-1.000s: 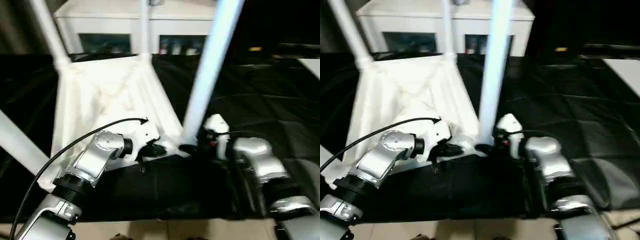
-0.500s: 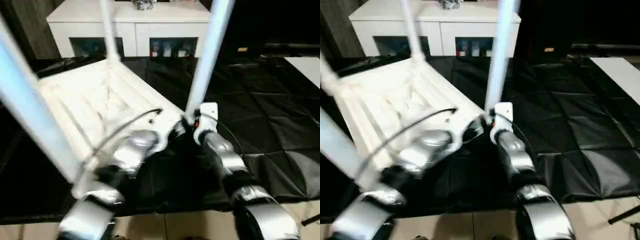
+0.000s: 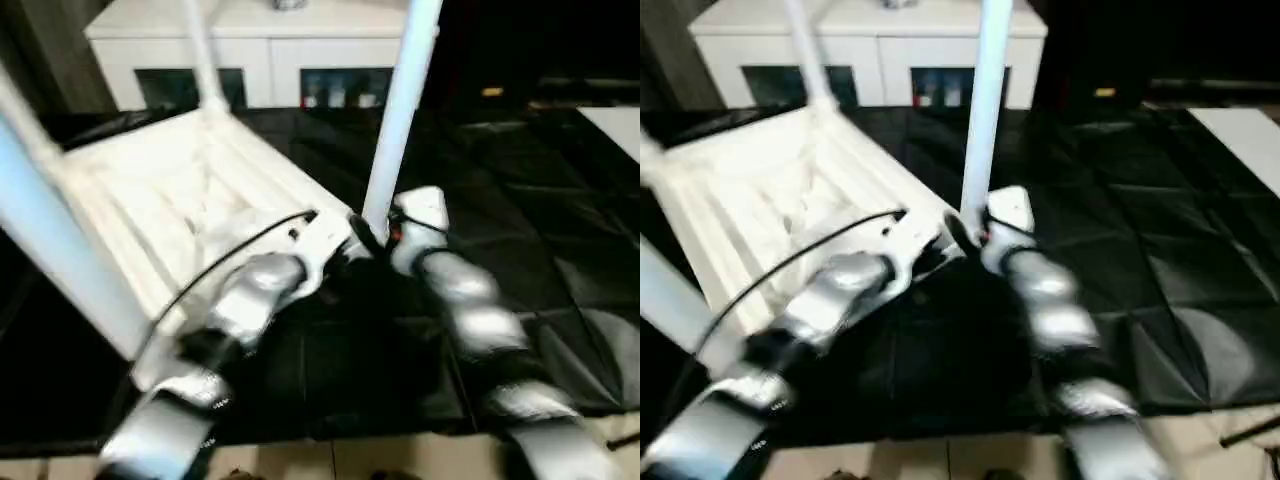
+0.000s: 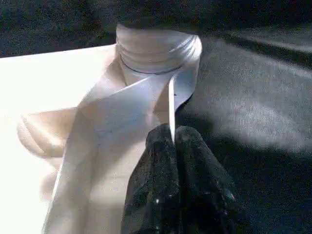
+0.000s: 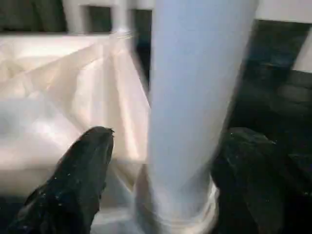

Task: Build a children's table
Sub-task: Rotate leg to tighten

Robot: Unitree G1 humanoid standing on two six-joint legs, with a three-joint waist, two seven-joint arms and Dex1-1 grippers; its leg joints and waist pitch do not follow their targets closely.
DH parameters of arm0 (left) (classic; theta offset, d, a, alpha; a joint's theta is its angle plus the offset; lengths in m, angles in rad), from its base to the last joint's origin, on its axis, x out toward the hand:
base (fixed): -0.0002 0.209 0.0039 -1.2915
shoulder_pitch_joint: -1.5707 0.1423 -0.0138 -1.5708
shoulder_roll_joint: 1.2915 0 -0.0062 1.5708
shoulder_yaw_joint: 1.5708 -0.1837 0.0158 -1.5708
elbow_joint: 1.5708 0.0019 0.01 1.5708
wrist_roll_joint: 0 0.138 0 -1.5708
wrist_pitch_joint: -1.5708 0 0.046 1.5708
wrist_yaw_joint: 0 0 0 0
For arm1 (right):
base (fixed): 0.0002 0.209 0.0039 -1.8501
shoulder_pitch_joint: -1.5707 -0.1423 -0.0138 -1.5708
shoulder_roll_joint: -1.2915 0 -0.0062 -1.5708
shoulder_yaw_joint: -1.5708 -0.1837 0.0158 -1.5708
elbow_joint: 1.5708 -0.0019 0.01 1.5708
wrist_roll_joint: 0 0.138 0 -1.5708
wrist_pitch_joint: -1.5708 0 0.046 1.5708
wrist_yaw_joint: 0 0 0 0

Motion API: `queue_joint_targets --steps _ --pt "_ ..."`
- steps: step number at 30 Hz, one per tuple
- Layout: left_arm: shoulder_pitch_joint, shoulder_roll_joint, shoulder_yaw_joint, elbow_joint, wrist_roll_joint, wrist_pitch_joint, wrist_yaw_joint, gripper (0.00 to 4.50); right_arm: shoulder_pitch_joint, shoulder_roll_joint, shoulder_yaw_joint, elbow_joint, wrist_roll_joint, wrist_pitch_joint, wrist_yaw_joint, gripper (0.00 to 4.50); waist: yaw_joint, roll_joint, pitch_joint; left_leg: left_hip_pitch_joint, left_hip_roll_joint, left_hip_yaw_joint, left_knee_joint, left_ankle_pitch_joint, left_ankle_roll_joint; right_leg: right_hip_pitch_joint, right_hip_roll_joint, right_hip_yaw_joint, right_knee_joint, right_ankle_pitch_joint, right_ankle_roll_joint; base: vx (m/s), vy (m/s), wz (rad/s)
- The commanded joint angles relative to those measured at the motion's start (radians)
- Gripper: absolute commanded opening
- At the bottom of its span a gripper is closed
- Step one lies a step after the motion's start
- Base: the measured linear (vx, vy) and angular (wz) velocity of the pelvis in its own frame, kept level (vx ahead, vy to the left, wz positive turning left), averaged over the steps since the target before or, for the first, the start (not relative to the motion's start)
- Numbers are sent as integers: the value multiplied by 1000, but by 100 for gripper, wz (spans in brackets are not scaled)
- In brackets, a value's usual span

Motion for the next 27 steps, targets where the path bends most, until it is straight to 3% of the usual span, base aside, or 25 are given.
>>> queue_joint_targets --steps 1,4,5,8,9,10,14,15,23,27 --pt "40 61 -40 -42 4 -18 -124 0 47 -73 56 -60 0 44 181 386 7 -6 -71 14 25 -8 -74 -227 92 56 -17 16 -48 -149 -247 0 0 0" --pt "70 144 -75 -126 -32 -49 -297 0 63 -141 85 -73 4 59 307 386 2 -3 -68 13 28 -9 -78 -274 68 54 -20 18 -51 -205 -250 0 0 0" --pt "70 144 -75 -126 -32 -49 -297 0 63 -141 85 -73 4 59 307 386 -1 -4 -68 13 27 -9 -80 -293 59 51 -21 18 -53 -231 -245 0 0 0" --pt "92 217 -101 -215 -89 -38 -458 0 62 -166 91 -75 10 65 357 386 1 -1 -65 21 31 -9 -83 -329 33 44 -24 22 -56 -283 -238 0 0 0" --pt "90 220 -98 -216 -92 -34 -462 0 61 -165 89 -73 12 64 358 386 1 0 -64 21 31 -9 -84 -330 29 43 -22 22 -56 -284 -238 0 0 0" --pt "88 222 -95 -217 -95 -29 -465 0 60 -164 88 -76 16 66 361 386 4 3 -64 31 31 -5 -82 -339 24 34 -17 23 -57 -265 -241 0 0 0" --pt "85 223 -87 -213 -87 -41 -461 0 65 -166 85 -107 23 97 359 386 5 -1 -65 22 29 -9 -86 -313 15 45 -18 24 -50 -247 -230 0 0 0" --pt "87 226 -86 -218 -87 -43 -467 0 67 -169 86 -116 26 109 371 386 6 0 -65 25 30 -7 -85 -315 14 42 -17 24 -51 -248 -229 0 0 0" --pt "101 231 -84 -247 -103 -29 -484 0 57 -144 73 -98 90 138 482 386 17 -3 -72 21 30 -4 -74 -219 56 50 -20 23 -35 -132 -265 0 0 0" --pt "101 228 -81 -246 -99 -29 -479 0 30 -133 71 -43 81 133 484 386 19 -2 -71 21 29 -4 -75 -230 44 50 -21 23 -38 -168 -262 0 0 0"
